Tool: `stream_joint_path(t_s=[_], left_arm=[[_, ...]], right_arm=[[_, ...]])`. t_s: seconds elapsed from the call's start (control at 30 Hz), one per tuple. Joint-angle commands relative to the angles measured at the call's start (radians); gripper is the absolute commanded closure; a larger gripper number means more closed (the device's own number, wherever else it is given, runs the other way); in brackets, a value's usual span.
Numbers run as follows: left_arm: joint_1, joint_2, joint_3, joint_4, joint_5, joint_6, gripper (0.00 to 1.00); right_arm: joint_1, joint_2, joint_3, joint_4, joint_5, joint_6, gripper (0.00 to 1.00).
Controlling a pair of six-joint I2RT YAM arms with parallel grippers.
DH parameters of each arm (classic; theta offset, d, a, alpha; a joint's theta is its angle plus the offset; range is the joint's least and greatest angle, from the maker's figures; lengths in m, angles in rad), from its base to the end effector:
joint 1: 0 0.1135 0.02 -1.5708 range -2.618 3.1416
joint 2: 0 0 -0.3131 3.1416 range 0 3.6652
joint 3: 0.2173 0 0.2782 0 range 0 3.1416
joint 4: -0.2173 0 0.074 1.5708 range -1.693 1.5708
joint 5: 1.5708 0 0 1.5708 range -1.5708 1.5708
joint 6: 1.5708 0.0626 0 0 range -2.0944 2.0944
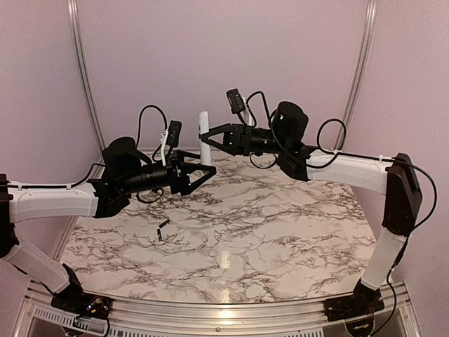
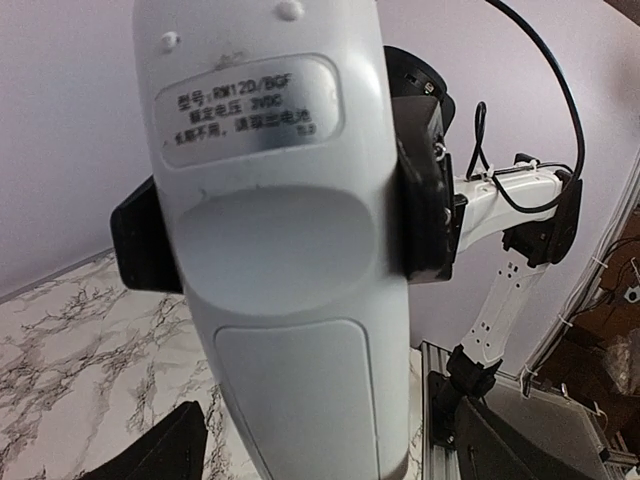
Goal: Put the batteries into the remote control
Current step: Pass from the right arm to the left
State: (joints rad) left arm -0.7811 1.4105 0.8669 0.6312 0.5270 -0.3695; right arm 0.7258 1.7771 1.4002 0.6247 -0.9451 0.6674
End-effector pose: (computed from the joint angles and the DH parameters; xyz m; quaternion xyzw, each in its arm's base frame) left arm 0.2343 -0.2766 0.3446 0.3213 0.5991 -0.5350 0.5016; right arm 0.3149 0.3473 0.4029 -0.3750 0.5363 0.6653 0.3595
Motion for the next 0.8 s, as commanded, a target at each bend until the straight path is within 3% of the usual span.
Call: stream_joint_path(t_s=[0.0,0.37,0.53,0.63,0.77], left_arm=[[-0.01,0.025,0.028,0.059,0.018,-0.029,0.17],[-0.009,0.02,0.016,0.047,-0.057,-0.029,0.59],[-0.01,0.009,0.023,-0.027,-0.125,0.016,0.7],[-0.01,0.006,0.044,-0.132,-0.214,0.063,0.76],[-0.01,0.003,0.047,-0.207,-0.317,0.087,0.78]], right_arm=[[0.019,0.015,0.036,0.06,-0.022,0.025,0.65],[0.02,-0.002,0.016,0.033,-0.011,0.004,0.62],[0.02,-0.025,0.023,-0.068,0.051,-0.056,0.38],[0.02,-0.056,0.043,-0.231,0.149,-0.144,0.21],[0.017,-0.079,0.104,-0.483,0.349,-0.233,0.08]])
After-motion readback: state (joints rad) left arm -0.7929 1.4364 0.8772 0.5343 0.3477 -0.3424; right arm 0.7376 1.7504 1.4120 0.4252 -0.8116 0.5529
